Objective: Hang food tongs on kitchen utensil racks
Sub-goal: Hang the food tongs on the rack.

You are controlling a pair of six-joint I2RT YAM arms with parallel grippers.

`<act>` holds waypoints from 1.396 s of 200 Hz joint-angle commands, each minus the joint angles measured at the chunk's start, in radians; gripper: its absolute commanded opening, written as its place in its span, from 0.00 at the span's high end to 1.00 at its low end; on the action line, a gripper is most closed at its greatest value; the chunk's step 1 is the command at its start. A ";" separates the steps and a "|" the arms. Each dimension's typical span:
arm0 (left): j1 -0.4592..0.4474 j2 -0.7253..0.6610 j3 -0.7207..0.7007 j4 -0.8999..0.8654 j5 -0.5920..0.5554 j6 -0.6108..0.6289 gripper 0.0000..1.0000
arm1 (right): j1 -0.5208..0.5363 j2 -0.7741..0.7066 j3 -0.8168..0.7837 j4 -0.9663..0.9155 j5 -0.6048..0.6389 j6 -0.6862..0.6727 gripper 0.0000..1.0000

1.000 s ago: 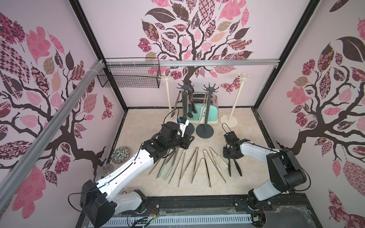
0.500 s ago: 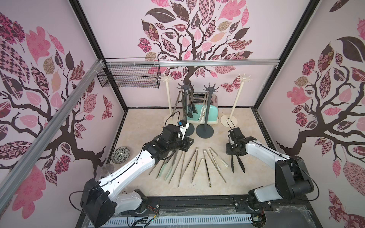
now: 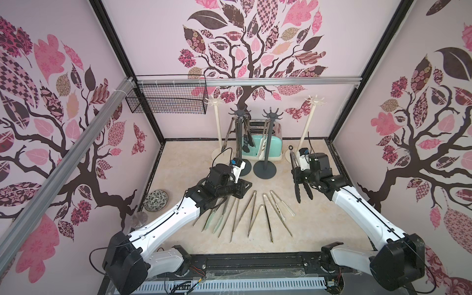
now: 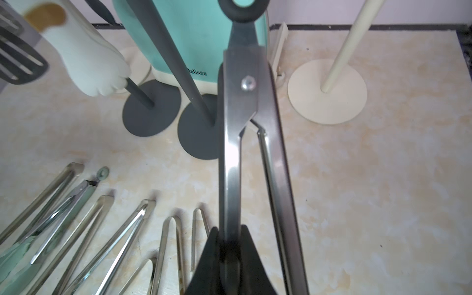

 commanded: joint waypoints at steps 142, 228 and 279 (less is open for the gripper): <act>0.000 -0.033 -0.039 0.062 0.030 0.025 0.75 | -0.004 0.048 0.356 0.039 -0.169 -0.109 1.00; 0.000 -0.020 -0.029 0.061 0.033 0.028 0.75 | -0.004 0.115 0.425 -0.030 -0.230 -0.132 1.00; 0.000 -0.020 -0.027 0.061 0.033 0.030 0.75 | -0.005 0.121 0.417 -0.027 -0.226 -0.130 1.00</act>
